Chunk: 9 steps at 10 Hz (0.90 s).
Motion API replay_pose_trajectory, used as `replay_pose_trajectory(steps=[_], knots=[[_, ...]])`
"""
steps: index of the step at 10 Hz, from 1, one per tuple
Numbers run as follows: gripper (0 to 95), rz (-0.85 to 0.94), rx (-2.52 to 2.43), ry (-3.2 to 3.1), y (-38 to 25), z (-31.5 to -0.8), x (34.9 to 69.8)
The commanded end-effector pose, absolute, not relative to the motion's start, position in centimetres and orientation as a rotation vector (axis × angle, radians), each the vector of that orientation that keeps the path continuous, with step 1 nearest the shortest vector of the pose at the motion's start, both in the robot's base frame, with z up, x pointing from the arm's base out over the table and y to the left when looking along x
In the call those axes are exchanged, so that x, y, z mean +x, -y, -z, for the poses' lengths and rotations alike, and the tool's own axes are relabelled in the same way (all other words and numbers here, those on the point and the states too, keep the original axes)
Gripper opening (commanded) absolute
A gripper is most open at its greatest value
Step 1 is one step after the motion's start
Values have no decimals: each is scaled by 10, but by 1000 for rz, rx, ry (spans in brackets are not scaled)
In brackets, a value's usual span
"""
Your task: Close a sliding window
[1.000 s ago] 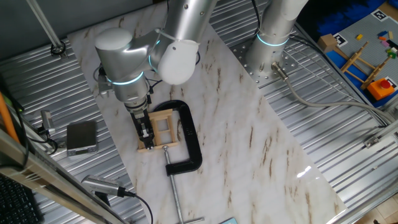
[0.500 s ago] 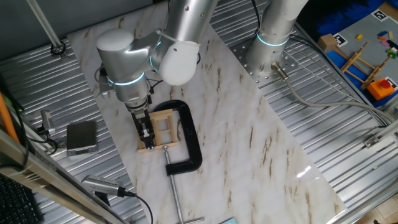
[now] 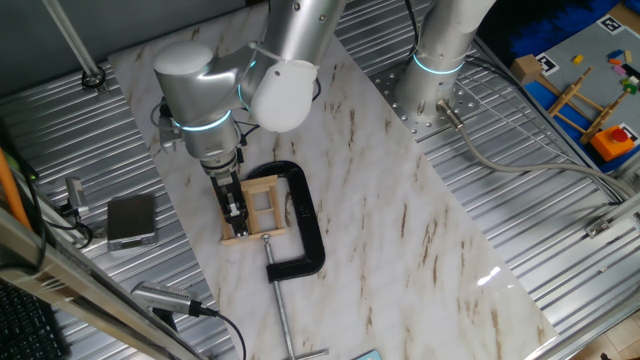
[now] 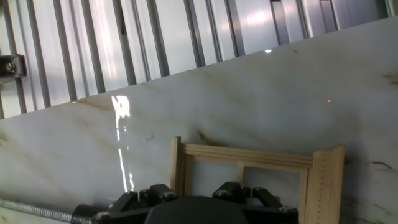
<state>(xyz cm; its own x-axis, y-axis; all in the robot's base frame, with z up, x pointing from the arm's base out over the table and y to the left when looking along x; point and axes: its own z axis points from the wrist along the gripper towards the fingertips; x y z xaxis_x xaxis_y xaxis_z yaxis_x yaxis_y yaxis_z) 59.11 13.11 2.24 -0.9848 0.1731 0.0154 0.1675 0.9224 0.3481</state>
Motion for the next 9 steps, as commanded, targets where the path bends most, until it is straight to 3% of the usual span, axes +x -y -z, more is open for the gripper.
replay_pose_trajectory(steps=[1,6,9], knots=[[570,-548,269,-3071,-133,-27,590],[570,-500,188,-3088,-134,-42,585],[570,-369,26,-3122,-119,-62,572]])
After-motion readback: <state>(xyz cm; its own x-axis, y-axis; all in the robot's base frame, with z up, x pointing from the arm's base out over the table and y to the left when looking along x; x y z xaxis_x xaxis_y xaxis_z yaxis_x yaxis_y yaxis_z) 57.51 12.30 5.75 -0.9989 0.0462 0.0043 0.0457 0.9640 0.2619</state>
